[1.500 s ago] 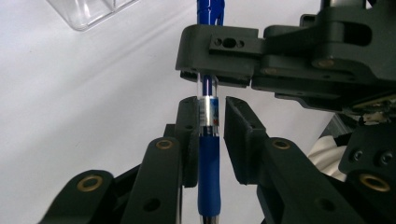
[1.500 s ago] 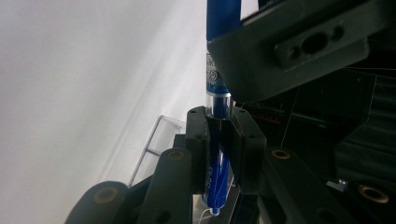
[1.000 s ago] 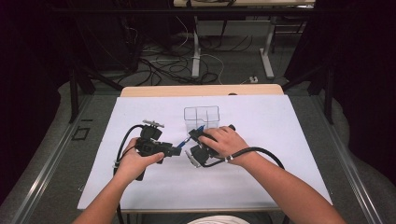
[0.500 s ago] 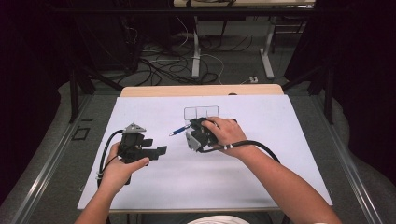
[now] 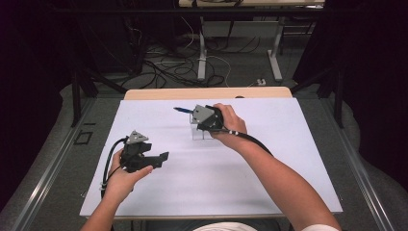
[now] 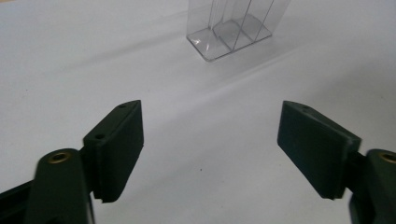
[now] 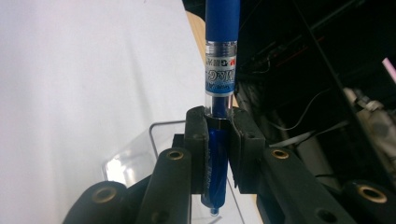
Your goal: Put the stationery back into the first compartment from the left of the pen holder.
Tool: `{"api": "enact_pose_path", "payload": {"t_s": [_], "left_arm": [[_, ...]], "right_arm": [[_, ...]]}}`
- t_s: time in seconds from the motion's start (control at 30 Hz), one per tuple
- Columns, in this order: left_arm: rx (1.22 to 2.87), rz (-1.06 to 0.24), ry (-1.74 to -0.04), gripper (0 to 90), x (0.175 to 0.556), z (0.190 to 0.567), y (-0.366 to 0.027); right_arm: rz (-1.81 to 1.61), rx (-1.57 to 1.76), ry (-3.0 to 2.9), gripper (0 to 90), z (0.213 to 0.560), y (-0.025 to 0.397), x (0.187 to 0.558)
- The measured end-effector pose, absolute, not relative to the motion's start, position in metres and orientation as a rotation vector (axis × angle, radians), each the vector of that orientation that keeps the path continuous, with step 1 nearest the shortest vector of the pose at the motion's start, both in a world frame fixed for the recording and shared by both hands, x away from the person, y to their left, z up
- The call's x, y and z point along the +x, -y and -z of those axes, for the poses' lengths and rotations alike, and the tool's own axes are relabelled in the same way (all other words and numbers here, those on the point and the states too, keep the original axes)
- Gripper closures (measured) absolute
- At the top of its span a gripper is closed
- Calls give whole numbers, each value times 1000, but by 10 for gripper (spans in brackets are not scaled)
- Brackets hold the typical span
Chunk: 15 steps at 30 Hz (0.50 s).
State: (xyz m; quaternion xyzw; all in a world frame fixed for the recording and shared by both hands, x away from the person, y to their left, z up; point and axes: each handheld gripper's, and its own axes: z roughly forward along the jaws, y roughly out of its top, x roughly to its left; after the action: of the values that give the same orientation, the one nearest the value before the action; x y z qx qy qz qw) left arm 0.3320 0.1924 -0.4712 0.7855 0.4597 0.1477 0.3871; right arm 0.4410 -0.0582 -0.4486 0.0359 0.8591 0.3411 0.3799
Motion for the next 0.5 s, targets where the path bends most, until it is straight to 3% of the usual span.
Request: {"api": "enact_pose_path", "payload": {"t_s": [0.13, 0.5], "left_arm": [[1998, -373, -1169, 160, 334, 476, -192], [1992, -377, -1174, 143, 336, 481, -193]], "right_arm": [[-968, 217, -2221, 791, 448, 59, 452], [-1231, 538, -2265, 790, 458, 58, 473]]}}
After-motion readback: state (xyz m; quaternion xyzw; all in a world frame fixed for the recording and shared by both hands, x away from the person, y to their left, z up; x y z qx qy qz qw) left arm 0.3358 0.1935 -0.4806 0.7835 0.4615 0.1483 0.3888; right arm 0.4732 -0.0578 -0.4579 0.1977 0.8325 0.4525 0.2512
